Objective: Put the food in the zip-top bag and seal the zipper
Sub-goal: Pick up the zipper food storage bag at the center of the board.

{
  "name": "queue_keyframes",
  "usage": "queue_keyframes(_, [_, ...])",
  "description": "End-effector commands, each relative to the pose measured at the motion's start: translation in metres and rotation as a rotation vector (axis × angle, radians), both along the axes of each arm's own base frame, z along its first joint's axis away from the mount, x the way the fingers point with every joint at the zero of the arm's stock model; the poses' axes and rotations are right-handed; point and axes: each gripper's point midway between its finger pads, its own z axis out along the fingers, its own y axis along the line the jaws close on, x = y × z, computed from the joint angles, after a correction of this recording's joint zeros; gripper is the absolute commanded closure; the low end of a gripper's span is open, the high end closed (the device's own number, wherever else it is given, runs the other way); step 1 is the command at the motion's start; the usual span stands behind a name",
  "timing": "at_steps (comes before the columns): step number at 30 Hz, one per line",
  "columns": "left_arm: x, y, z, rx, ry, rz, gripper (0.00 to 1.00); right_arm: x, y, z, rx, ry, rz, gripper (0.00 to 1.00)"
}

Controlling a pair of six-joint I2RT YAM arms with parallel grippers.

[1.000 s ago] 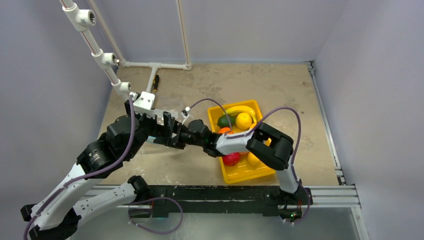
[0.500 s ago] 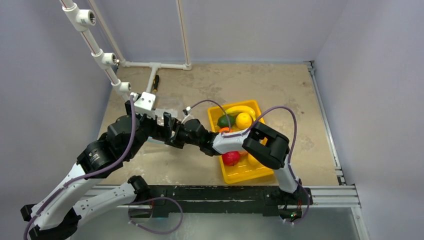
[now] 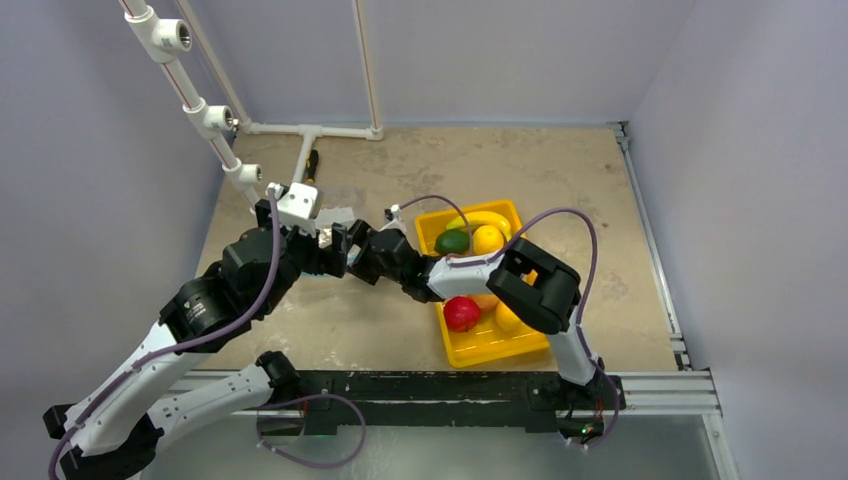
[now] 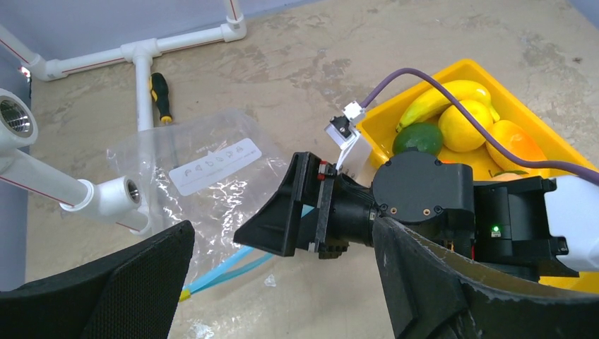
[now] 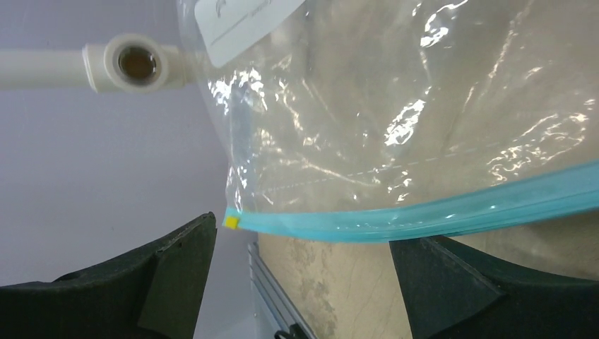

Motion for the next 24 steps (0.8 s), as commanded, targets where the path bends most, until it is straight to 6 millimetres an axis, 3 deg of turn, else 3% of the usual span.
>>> queue_keyframes(1, [0.002, -0.001, 0.017, -0.041, -0.028, 0.008, 0.05, 0.027, -0.014, 0.024, 0.037, -0.025, -0.109, 0.08])
queue_keyframes(8, [0.004, -0.003, 0.014, -0.032, -0.019, 0.014, 0.05, 0.06, -0.036, 0.027, 0.058, -0.027, -0.177, 0.13])
queue_keyframes(16, [0.003, -0.001, 0.011, -0.053, -0.011, 0.03, 0.05, 0.082, -0.036, 0.028, 0.071, -0.04, -0.191, 0.22])
queue_keyframes(24, [0.004, -0.005, 0.004, -0.061, 0.005, 0.028, 0.05, 0.094, -0.034, 0.027, 0.099, -0.056, -0.182, 0.42])
